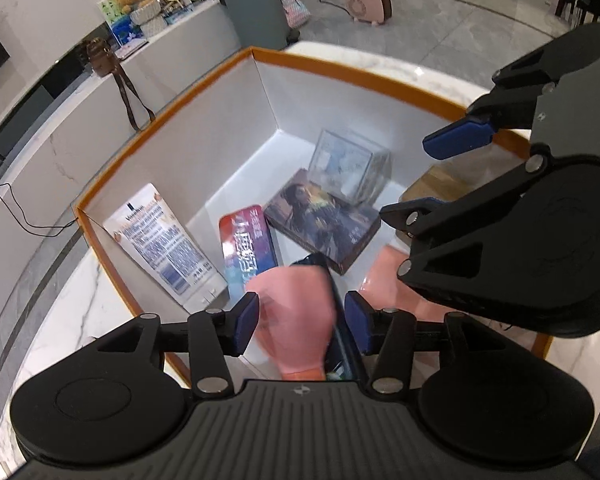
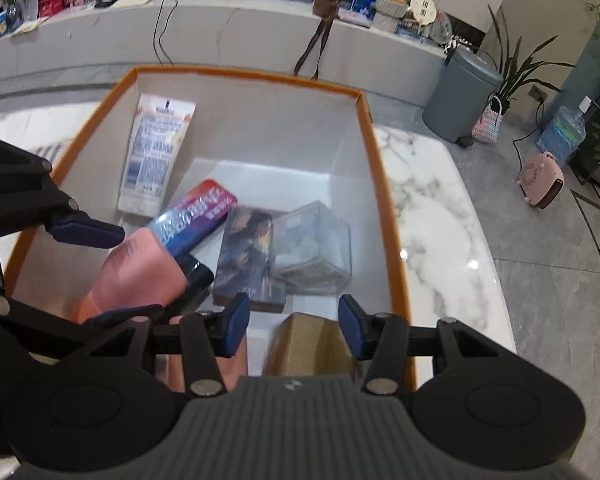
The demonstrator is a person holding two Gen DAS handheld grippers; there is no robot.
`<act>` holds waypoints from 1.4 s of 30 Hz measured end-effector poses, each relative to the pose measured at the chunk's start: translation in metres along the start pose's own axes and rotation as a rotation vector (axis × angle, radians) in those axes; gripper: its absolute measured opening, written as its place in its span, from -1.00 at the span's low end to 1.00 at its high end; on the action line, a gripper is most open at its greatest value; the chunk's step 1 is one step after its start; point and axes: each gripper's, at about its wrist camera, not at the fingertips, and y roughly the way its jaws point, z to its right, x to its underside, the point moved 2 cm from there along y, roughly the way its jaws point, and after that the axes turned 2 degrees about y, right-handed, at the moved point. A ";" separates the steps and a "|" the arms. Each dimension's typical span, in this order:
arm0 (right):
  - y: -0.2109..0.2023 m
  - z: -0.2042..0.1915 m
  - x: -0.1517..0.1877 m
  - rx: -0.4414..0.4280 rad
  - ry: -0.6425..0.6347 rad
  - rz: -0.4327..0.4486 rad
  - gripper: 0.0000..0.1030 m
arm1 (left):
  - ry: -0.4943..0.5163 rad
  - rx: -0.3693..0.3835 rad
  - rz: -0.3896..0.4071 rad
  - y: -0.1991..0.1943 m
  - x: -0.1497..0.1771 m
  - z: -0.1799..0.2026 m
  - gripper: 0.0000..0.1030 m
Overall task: Organize rigid objects
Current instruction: 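Lower the pink bottle and cardboard box into the orange box and open both grippers, then move both open grippers back over the plaid case and yellow tape measure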
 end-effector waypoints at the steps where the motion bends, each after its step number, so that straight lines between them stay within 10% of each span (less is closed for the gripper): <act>1: -0.001 0.001 0.000 0.007 -0.002 0.003 -0.01 | -0.001 -0.003 0.006 -0.002 -0.001 -0.001 0.14; 32: -0.049 -0.056 -0.036 -0.018 -0.053 0.166 -0.19 | -0.169 -0.018 0.220 -0.082 0.038 -0.068 0.09; 42: -0.066 -0.114 -0.040 -0.092 -0.170 0.197 -0.18 | -0.233 -0.072 0.173 -0.088 0.084 -0.099 0.10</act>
